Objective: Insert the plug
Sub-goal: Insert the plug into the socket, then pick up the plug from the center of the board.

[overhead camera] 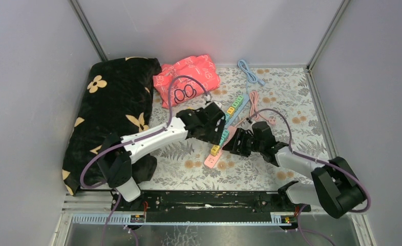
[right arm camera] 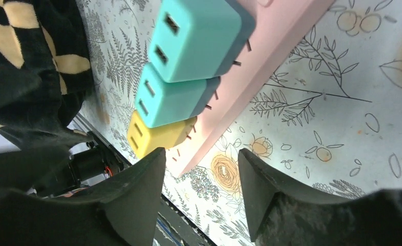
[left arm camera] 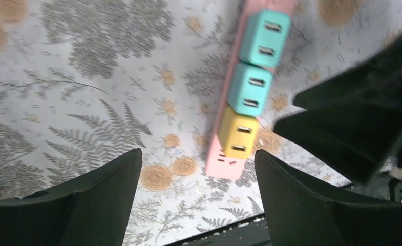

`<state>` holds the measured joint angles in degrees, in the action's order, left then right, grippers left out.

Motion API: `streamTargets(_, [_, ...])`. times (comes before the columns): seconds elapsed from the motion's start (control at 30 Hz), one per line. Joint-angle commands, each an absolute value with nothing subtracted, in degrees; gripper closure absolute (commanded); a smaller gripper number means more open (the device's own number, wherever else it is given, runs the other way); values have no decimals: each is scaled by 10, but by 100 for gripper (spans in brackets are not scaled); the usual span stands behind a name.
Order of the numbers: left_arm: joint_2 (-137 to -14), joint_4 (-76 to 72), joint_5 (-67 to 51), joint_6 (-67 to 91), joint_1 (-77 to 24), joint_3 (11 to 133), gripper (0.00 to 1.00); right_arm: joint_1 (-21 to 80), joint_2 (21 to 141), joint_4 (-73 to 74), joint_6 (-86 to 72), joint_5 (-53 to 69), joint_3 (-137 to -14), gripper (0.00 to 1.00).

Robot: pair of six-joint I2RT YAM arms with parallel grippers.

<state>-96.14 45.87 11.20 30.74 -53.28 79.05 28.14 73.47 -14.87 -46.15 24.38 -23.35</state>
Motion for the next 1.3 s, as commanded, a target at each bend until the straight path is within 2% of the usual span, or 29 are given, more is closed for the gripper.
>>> streamTargets(0.0, [-940, 441, 143, 279, -485, 789, 11, 285, 679, -75, -402, 191, -277, 36])
streamTargets(0.27, [-950, 373, 157, 240, -391, 784, 5, 285, 579, 2, -332, 93, -331, 18])
streamTargets(0.3, [-958, 364, 156, 234, -380, 785, 5, 285, 566, 3, -325, 82, -333, 13])
streamTargets(0.33, [-968, 355, 155, 227, -369, 787, 5, 285, 555, 3, -317, 73, -334, 3])
streamTargets(0.37, [-979, 342, 153, 222, -358, 789, 5, 285, 545, 2, -311, 65, -335, 0])
streamTargets(0.77, [-1128, 306, 106, 188, -281, 875, 7, 285, 514, 15, -287, 53, -355, 1])
streamTargets(0.97, [-1183, 312, 85, 176, -261, 910, 15, 285, 509, 44, -282, 56, -369, 0])
streamTargets(1.1, [-1210, 331, 71, 173, -243, 934, 25, 285, 500, 51, -288, 53, -361, 0])
streamTargets(1.27, [-1231, 337, 45, 174, -233, 954, 29, 285, 495, 40, -306, 56, -344, 1])
